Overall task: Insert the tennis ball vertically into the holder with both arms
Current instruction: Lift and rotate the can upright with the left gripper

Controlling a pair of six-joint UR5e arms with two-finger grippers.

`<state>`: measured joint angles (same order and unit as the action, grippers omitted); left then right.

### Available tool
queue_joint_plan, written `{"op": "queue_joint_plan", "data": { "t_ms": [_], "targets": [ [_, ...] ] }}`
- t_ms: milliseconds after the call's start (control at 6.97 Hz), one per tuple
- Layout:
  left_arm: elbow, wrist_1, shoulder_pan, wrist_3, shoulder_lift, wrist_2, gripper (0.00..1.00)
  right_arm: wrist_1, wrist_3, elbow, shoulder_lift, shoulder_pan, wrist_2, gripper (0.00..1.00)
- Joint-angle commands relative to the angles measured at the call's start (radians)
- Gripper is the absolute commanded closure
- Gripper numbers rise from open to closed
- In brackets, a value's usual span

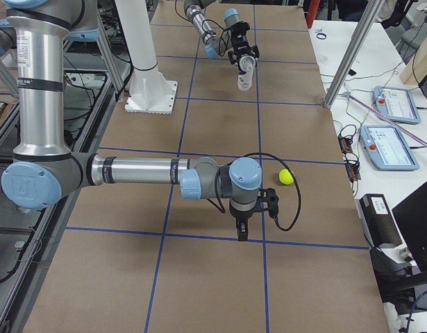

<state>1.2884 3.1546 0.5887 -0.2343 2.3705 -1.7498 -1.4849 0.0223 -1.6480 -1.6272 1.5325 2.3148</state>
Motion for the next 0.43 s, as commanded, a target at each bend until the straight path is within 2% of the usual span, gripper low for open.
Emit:
{"op": "queue_joint_plan", "data": {
  "t_ms": [0,143,287],
  "targets": [
    [-0.093,0.232,-0.003,-0.052,-0.001,0.091,0.29,0.000,-0.001,-0.003,0.001,0.000,0.000,0.00],
    [-0.180,0.369,-0.004,-0.054,-0.001,0.116,0.33,0.000,-0.001,-0.009,0.009,0.000,0.002,0.00],
    [-0.234,0.440,-0.006,-0.054,0.001,0.153,0.33,0.000,-0.001,-0.009,0.018,0.000,0.005,0.01]
  ]
}}
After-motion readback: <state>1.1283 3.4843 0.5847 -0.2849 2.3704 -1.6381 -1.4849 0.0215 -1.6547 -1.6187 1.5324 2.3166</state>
